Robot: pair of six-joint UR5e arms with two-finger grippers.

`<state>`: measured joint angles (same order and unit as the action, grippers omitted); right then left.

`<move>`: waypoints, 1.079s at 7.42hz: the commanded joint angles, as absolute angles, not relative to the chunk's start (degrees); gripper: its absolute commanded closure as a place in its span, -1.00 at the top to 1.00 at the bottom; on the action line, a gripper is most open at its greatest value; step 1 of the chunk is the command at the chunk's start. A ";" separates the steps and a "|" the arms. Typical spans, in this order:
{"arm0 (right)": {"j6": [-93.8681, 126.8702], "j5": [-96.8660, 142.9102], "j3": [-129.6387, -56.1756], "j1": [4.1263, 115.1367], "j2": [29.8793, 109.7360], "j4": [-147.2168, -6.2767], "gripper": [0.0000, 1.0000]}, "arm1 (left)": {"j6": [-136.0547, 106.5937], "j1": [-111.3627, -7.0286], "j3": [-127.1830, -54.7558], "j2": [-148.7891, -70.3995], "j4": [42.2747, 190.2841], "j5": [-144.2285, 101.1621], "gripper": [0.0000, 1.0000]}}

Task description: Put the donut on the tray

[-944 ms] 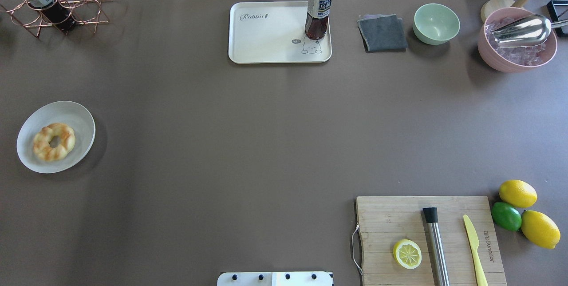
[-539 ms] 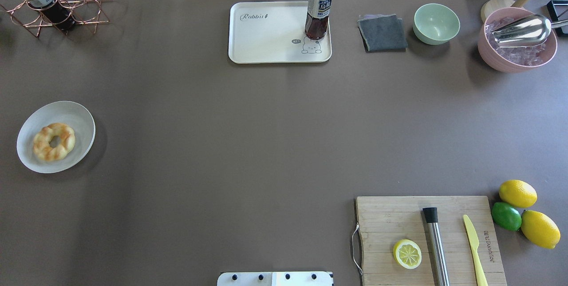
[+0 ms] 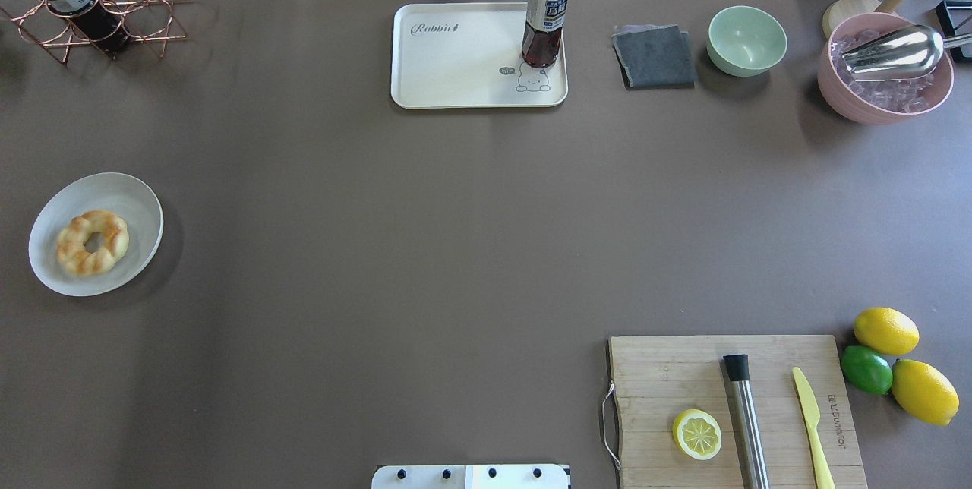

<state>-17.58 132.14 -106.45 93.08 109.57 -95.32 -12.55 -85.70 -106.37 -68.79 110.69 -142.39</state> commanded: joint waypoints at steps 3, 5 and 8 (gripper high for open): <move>-17.49 132.10 -106.35 93.08 109.51 -95.36 0.99 | -13.10 -86.22 -104.24 -68.99 116.10 -141.59 0.96; -17.58 131.84 -106.26 93.08 109.51 -95.27 0.99 | -13.18 -85.70 -103.89 -69.26 115.40 -141.07 0.96; -17.58 131.75 -106.08 93.08 109.69 -95.27 0.98 | -13.01 -84.82 -104.33 -69.25 115.40 -132.12 0.96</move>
<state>-17.57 131.81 -106.15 93.08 109.56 -95.28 -13.14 -85.33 -104.35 -69.07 115.47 -136.50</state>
